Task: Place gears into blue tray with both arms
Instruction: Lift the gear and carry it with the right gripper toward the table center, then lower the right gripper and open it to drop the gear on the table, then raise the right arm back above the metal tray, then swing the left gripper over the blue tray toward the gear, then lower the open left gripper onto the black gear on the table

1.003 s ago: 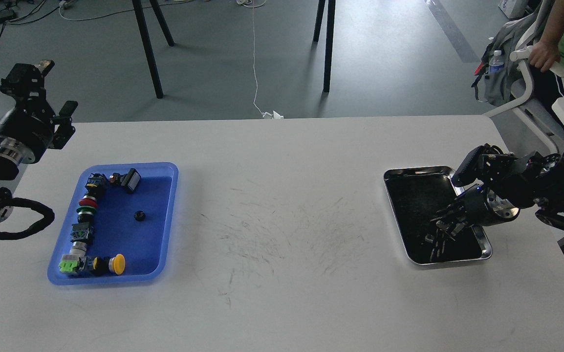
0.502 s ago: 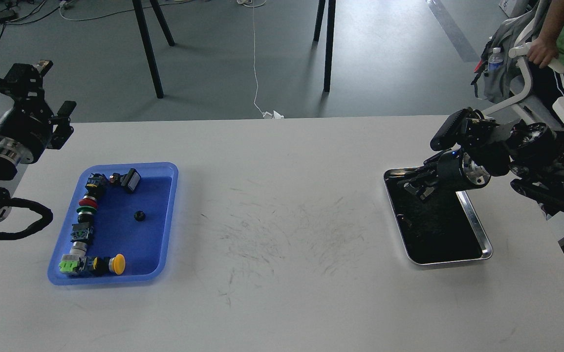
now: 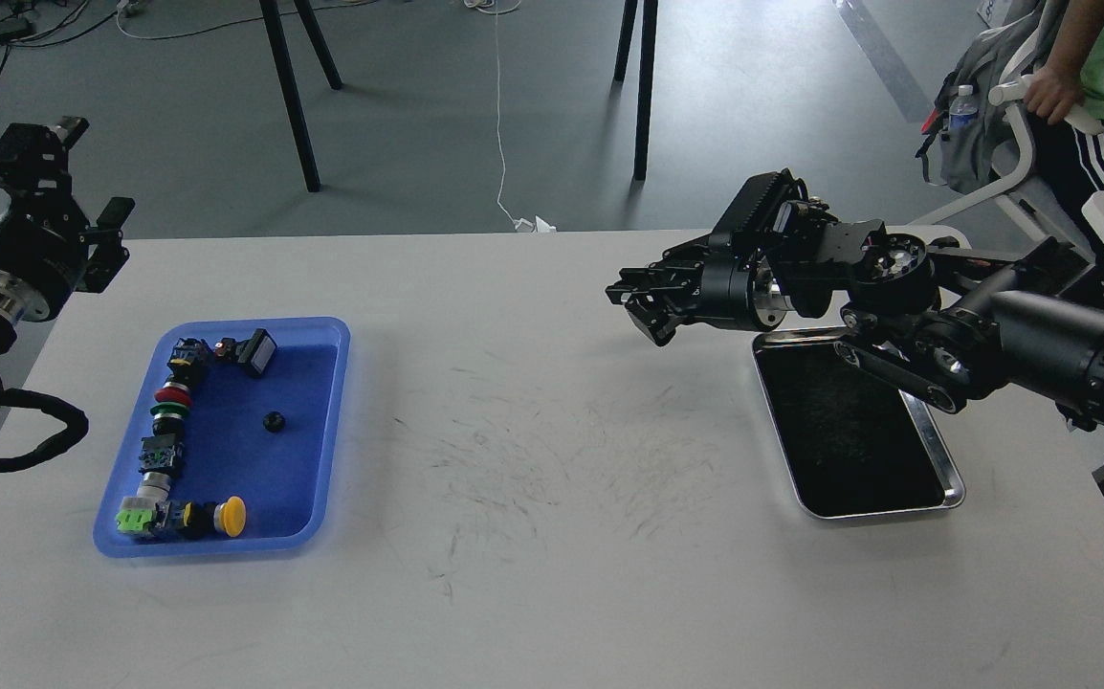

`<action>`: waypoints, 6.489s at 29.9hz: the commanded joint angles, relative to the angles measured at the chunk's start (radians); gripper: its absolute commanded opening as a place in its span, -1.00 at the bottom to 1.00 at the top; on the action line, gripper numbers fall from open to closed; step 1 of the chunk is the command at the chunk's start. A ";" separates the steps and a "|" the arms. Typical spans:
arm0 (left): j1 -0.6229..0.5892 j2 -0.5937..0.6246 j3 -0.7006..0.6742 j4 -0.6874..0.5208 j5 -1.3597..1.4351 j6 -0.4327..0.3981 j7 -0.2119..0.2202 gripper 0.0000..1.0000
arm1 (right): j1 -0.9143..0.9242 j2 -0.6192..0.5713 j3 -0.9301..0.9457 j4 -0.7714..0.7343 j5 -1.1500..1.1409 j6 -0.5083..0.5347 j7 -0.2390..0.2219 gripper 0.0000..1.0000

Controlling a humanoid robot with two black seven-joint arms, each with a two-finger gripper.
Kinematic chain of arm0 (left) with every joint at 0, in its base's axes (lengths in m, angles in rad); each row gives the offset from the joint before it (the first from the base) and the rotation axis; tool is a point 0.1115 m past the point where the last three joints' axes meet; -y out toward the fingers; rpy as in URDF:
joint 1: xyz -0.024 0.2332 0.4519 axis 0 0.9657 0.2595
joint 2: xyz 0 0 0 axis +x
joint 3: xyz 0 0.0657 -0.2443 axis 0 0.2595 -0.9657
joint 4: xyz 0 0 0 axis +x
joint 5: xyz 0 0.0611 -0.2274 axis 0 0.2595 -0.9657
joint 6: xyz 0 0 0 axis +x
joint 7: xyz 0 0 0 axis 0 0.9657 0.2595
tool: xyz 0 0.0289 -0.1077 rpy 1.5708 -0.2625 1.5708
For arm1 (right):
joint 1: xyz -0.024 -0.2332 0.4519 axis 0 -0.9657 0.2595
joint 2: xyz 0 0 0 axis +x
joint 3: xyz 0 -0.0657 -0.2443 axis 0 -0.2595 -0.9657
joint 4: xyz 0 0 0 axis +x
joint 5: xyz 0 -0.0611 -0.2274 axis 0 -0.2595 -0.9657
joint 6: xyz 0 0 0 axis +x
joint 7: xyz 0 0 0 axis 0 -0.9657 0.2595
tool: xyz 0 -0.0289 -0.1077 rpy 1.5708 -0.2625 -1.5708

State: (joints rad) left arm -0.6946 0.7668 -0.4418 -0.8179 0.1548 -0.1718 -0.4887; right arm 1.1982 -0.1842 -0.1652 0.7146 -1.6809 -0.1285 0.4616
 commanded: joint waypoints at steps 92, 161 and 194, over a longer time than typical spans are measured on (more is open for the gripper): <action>-0.026 0.150 0.129 -0.331 0.165 0.121 0.000 0.96 | -0.098 0.183 0.168 -0.138 0.774 -0.252 0.027 0.84; -0.700 -0.116 0.821 -0.528 1.157 0.183 0.000 0.95 | -0.219 -0.092 0.378 -0.072 1.293 -0.177 -0.050 0.93; -0.609 -0.266 0.830 -0.351 1.085 0.149 0.000 0.91 | -0.330 -0.098 0.631 -0.069 1.323 -0.166 -0.162 0.97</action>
State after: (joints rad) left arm -1.3063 0.5506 0.3670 -1.2083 1.2053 -0.0379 -0.4886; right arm 0.8860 -0.2824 0.4220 0.6444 -0.3781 -0.2961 0.3351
